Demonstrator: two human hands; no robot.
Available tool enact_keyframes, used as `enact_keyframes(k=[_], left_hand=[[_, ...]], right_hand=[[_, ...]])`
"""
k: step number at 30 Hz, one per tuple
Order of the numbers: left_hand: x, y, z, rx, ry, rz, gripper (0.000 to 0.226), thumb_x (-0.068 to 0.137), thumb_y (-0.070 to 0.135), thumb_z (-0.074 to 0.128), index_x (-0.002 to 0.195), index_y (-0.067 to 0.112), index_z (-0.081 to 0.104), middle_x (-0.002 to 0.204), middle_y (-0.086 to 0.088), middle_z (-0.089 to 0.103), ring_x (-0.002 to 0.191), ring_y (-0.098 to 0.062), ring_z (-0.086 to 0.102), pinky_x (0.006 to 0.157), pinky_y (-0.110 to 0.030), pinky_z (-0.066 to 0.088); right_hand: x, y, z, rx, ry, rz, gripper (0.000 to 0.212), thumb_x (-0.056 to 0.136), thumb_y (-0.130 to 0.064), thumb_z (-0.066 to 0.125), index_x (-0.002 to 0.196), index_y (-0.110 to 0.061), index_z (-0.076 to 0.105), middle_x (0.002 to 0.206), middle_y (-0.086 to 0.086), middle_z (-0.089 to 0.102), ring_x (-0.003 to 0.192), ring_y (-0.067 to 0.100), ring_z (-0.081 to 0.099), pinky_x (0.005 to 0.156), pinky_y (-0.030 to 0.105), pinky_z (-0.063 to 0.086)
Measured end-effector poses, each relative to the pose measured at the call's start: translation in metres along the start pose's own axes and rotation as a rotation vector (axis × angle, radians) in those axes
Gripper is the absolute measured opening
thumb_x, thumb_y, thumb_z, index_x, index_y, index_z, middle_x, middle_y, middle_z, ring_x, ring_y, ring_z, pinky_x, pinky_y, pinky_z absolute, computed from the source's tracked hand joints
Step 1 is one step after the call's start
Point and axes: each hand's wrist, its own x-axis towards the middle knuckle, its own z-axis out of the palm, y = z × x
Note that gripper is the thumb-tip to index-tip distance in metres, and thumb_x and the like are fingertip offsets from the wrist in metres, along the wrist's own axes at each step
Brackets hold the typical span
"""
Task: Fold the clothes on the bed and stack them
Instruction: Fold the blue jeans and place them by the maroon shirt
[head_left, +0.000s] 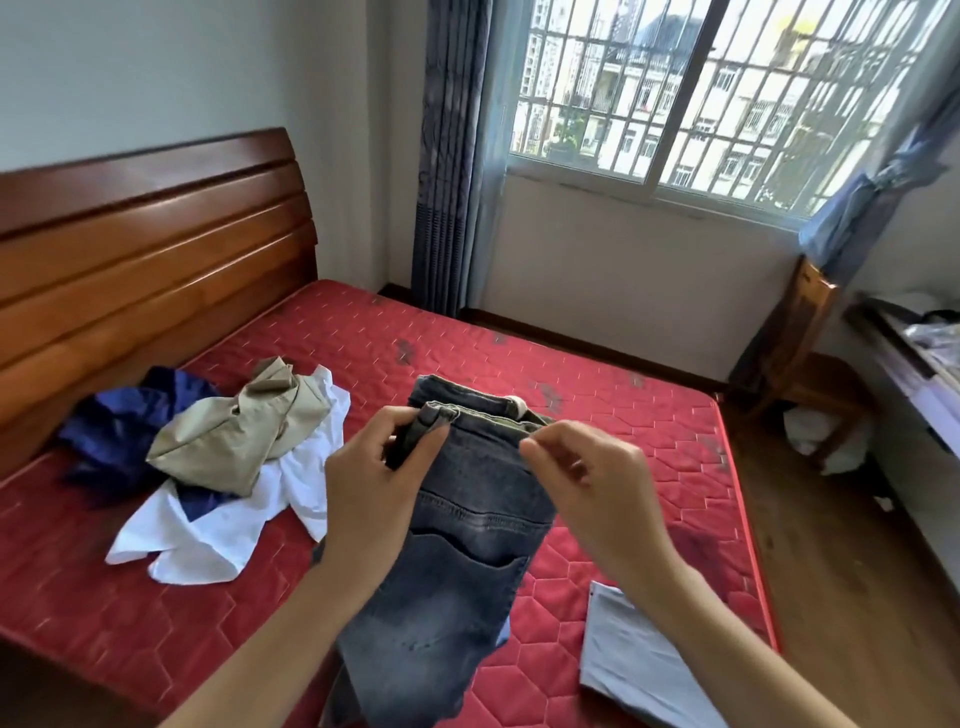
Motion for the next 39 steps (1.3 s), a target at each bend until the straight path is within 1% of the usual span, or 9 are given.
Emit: enact_keyframes(k=[5,9,14,18,22,27,29,33,39], left_hand=[[0.005,0.008,0.017,-0.068,-0.08,0.018,0.02,0.089,0.029,0.066,0.098,0.047,0.064,0.095,0.028,0.069,0.089,0.006,0.064,0.077,-0.008,0.046],[0.006,0.005,0.029,-0.183,-0.156,0.099,0.026,0.095,0.016,0.053,0.113,0.023,0.069,0.112,0.017,0.066,0.106,-0.006,0.064,0.088,-0.015,0.048],[0.016,0.005,0.03,-0.198,0.001,0.067,0.035,0.083,0.004,0.067,0.083,0.038,0.07,0.091,0.014,0.067,0.088,-0.005,0.065,0.08,-0.013,0.046],[0.035,-0.011,-0.01,-0.301,0.06,0.045,0.029,0.078,0.008,0.065,0.072,0.036,0.063,0.074,0.014,0.063,0.07,-0.002,0.058,0.071,-0.012,0.043],[0.056,-0.042,-0.062,-0.316,0.218,-0.057,0.026,0.077,0.012,0.067,0.073,0.037,0.058,0.074,0.018,0.057,0.071,-0.003,0.054,0.072,-0.017,0.044],[0.056,-0.064,-0.079,-0.273,0.244,-0.148,0.042,0.079,0.009,0.07,0.094,0.046,0.057,0.085,0.017,0.065,0.079,0.001,0.061,0.075,-0.013,0.047],[0.053,-0.067,-0.077,-0.253,0.212,-0.16,0.04,0.081,0.01,0.069,0.101,0.044,0.061,0.09,0.016,0.067,0.083,-0.001,0.063,0.076,-0.014,0.048],[0.045,-0.063,-0.069,-0.209,0.09,-0.094,0.037,0.087,0.008,0.063,0.102,0.042,0.067,0.102,0.016,0.07,0.097,-0.004,0.064,0.085,-0.02,0.049],[0.047,-0.046,-0.05,-0.139,-0.11,0.027,0.049,0.087,0.001,0.062,0.1,0.048,0.066,0.1,0.019,0.069,0.093,-0.003,0.064,0.082,-0.012,0.048]], right_hand=[[0.012,-0.018,0.033,0.225,-0.104,0.193,0.023,0.093,-0.041,0.056,0.105,-0.028,0.071,0.096,-0.019,0.069,0.091,-0.002,0.064,0.08,0.028,0.053],[0.027,-0.019,0.047,0.246,-0.063,0.295,0.041,0.079,-0.065,0.056,0.093,-0.027,0.067,0.088,-0.012,0.07,0.084,0.002,0.065,0.074,0.026,0.052],[0.042,-0.009,0.053,0.474,0.02,0.321,0.017,0.094,-0.023,0.061,0.098,-0.012,0.072,0.089,0.003,0.073,0.085,0.022,0.069,0.08,0.05,0.054],[0.057,0.027,0.026,0.482,0.089,0.365,0.013,0.094,-0.021,0.061,0.089,-0.013,0.07,0.085,0.011,0.071,0.076,0.022,0.064,0.077,0.048,0.055],[0.055,0.068,0.003,0.525,0.206,0.478,0.013,0.095,-0.022,0.06,0.087,-0.018,0.069,0.084,0.002,0.07,0.074,0.01,0.064,0.069,0.028,0.055],[0.044,0.095,-0.002,0.538,0.209,0.583,0.015,0.094,-0.025,0.06,0.086,-0.015,0.068,0.088,0.014,0.067,0.08,0.026,0.061,0.082,0.052,0.052],[0.042,0.098,0.001,0.523,0.189,0.582,0.014,0.094,-0.026,0.061,0.088,-0.016,0.069,0.09,0.015,0.069,0.081,0.027,0.063,0.081,0.051,0.053],[0.041,0.107,0.005,0.535,0.026,0.622,0.011,0.092,-0.024,0.064,0.089,-0.019,0.073,0.087,0.004,0.075,0.078,0.017,0.07,0.069,0.029,0.058],[0.025,0.133,0.022,0.196,-0.36,0.595,0.005,0.087,-0.017,0.07,0.085,-0.013,0.072,0.082,0.002,0.069,0.078,0.018,0.061,0.073,0.034,0.047]])
